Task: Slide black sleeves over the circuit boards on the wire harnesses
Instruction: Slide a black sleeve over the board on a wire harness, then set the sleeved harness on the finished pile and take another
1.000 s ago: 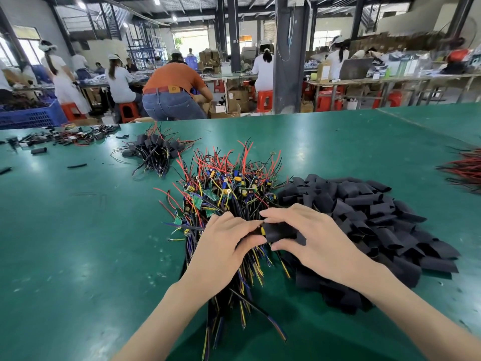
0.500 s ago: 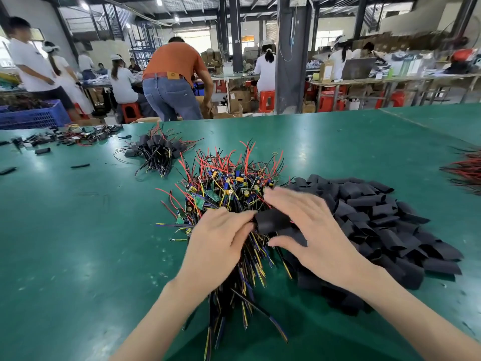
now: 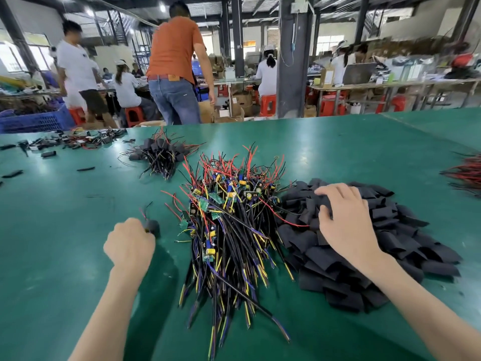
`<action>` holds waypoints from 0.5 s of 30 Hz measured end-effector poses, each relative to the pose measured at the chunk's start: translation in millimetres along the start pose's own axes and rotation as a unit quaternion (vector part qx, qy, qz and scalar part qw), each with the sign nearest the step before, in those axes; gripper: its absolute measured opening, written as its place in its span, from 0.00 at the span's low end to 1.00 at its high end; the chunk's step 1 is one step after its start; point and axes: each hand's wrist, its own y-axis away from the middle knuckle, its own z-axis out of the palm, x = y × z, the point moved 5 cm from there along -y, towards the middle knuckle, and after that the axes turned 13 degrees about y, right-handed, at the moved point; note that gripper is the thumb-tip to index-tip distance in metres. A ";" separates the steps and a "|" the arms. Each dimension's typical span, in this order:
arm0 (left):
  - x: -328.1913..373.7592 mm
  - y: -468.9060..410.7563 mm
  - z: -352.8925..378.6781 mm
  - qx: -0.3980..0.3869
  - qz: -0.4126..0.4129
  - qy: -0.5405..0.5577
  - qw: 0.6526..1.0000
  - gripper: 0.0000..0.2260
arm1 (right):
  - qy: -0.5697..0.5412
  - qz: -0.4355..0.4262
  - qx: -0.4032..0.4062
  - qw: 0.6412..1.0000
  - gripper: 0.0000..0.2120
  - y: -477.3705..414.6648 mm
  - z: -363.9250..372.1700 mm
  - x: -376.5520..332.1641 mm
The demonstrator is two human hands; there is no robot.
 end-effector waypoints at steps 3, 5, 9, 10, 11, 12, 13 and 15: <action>5.5 2.7 3.4 -0.007 0.013 -0.035 0.999 0.13 | 0.022 0.022 -0.076 0.997 0.12 -4.2 9.7 10.4; 15.6 5.4 -0.5 0.027 0.051 -0.064 0.996 0.11 | 0.037 0.016 -0.107 0.993 0.11 -5.1 14.1 13.3; 62.5 33.6 -15.3 0.131 0.222 0.183 0.949 0.06 | 0.079 -0.008 -0.136 0.988 0.10 -2.5 16.9 11.5; 75.8 41.4 -12.6 0.117 0.247 0.230 0.934 0.06 | 0.098 -0.014 -0.141 0.985 0.10 -1.5 17.9 10.5; 88.9 48.2 -7.5 0.097 0.263 0.242 0.929 0.07 | 0.116 -0.020 -0.148 0.982 0.10 -0.6 19.4 9.7; 100.0 52.7 -0.7 0.077 0.267 0.229 0.933 0.09 | 0.129 -0.024 -0.158 0.979 0.09 0.3 21.2 9.5; 108.3 53.6 6.0 0.061 0.253 0.202 0.944 0.13 | 0.135 -0.025 -0.170 0.976 0.10 1.1 22.7 9.5; 117.7 46.3 15.2 0.025 0.195 0.143 0.970 0.18 | 0.135 -0.026 -0.186 0.973 0.12 2.1 24.5 9.8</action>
